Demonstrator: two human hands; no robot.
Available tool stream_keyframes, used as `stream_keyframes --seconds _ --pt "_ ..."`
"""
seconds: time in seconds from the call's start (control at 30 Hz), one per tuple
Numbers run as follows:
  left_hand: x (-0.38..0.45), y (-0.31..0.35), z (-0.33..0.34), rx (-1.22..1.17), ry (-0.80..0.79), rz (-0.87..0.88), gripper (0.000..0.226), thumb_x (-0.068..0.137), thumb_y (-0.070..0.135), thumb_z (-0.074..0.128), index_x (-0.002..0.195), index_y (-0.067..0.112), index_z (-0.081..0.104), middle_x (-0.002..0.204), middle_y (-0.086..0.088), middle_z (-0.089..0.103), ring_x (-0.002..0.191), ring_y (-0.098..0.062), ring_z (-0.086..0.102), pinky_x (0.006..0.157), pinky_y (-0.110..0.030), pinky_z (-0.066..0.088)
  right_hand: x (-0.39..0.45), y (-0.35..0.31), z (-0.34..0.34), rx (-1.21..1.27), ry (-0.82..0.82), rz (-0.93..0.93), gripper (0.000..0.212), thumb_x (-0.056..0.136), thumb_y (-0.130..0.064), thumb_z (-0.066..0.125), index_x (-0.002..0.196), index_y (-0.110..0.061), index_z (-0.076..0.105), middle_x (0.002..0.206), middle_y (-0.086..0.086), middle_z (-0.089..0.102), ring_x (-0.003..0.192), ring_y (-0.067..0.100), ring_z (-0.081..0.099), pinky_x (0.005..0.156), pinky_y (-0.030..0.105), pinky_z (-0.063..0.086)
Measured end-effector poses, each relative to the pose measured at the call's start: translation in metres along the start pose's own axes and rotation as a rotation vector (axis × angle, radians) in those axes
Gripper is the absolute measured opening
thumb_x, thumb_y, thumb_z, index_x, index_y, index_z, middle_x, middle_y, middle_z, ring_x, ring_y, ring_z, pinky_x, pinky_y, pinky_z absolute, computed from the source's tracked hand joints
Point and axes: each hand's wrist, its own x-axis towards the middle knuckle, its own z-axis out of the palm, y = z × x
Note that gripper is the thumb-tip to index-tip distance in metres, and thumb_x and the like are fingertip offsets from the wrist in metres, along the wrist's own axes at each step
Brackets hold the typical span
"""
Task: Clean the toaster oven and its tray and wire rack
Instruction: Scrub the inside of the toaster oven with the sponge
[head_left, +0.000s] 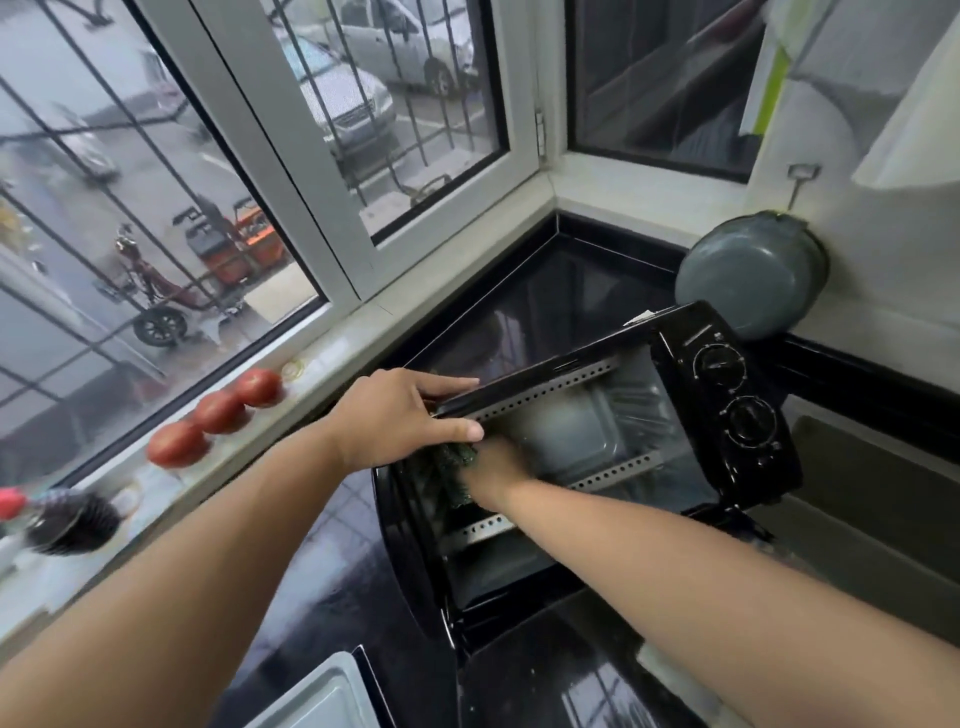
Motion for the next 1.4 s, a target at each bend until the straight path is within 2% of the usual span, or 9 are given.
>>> stream_keyframes --seconds 0.2,0.3,0.47,0.7,0.83,0.93,1.07,1.2,1.4 --pt "-0.001 -0.006 0.01 -0.154 0.06 -0.038 0.069 0.054 0.099 0.057 0.117 0.071 0.063 0.082 0.043 0.065 0.085 0.012 0.062 0.085 -0.018 0.044 0.004 -0.001 0.005 0.042 -0.002 0.015 0.028 0.089 -0.022 0.062 0.115 -0.015 0.066 0.113 0.006 0.069 0.106 0.03 0.066 0.091 0.037 0.055" --pt "0.002 -0.004 0.005 -0.158 -0.051 -0.026 0.062 0.058 0.08 0.071 0.118 0.067 0.063 0.11 0.031 0.071 0.106 0.001 0.067 0.101 -0.027 0.048 -0.02 -0.004 -0.006 0.067 -0.044 0.001 0.017 0.09 -0.025 0.068 0.104 -0.017 0.066 0.103 0.004 0.066 0.098 0.027 0.064 0.092 0.034 0.052" --pt "0.003 0.007 -0.01 -0.053 -0.169 0.008 0.07 0.068 0.029 0.068 0.131 0.059 0.062 0.072 0.02 0.07 0.062 0.003 0.06 0.07 -0.023 0.048 -0.078 0.003 -0.041 -0.283 0.058 -0.087 0.027 0.09 -0.018 0.066 0.116 -0.024 0.067 0.108 0.006 0.068 0.102 0.032 0.066 0.077 0.03 0.046" --pt "0.004 0.01 -0.014 -0.121 -0.209 0.083 0.071 0.078 0.004 0.067 0.135 0.046 0.066 0.053 0.019 0.06 0.045 0.003 0.05 0.052 -0.009 0.039 -0.136 0.016 -0.073 -0.397 0.092 -0.153 0.015 0.091 -0.002 0.055 0.099 -0.014 0.056 0.097 0.007 0.059 0.092 0.032 0.057 0.072 0.038 0.048" --pt "0.004 0.015 -0.009 -0.168 -0.304 0.089 0.074 0.065 0.015 0.061 0.125 0.059 0.068 0.069 0.009 0.074 0.059 -0.007 0.065 0.063 -0.018 0.053 -0.149 0.01 -0.085 -0.471 0.045 -0.138 0.019 0.091 -0.004 0.057 0.106 -0.016 0.055 0.104 0.011 0.061 0.09 0.035 0.058 0.068 0.036 0.042" --pt "0.002 0.014 0.0 -0.194 -0.321 0.091 0.076 0.06 0.019 0.057 0.119 0.065 0.067 0.089 0.007 0.08 0.085 -0.015 0.075 0.083 -0.03 0.06 -0.153 0.001 -0.096 -0.526 -0.014 -0.105 0.02 0.089 -0.003 0.055 0.088 -0.02 0.045 0.103 0.013 0.06 0.081 0.033 0.053 0.067 0.035 0.041" --pt "0.006 0.011 0.001 -0.221 -0.32 0.078 0.071 0.066 0.02 0.061 0.12 0.065 0.067 0.095 0.011 0.08 0.087 -0.01 0.075 0.09 -0.033 0.059 -0.155 -0.001 -0.095 -0.575 -0.06 -0.056 0.019 0.09 -0.004 0.056 0.093 -0.019 0.044 0.109 0.014 0.061 0.084 0.034 0.054 0.068 0.036 0.041" --pt "-0.006 0.007 0.012 -0.156 -0.05 0.128 0.03 0.077 0.06 0.084 0.101 0.048 0.071 0.099 0.019 0.073 0.093 0.001 0.067 0.096 -0.034 0.055 -0.147 -0.005 -0.091 -0.56 -0.118 0.003 0.025 0.094 -0.008 0.054 0.119 -0.012 0.057 0.12 0.014 0.062 0.103 0.037 0.062 0.074 0.033 0.045" --pt "-0.045 -0.001 0.027 0.199 0.423 0.083 0.049 0.088 0.075 0.055 0.084 0.027 0.066 0.078 0.009 0.069 0.075 -0.019 0.066 0.066 -0.035 0.052 -0.153 -0.012 -0.089 -0.671 -0.274 -0.078 0.04 0.094 0.0 0.051 0.133 -0.006 0.055 0.126 0.016 0.062 0.116 0.036 0.059 0.076 0.032 0.047"
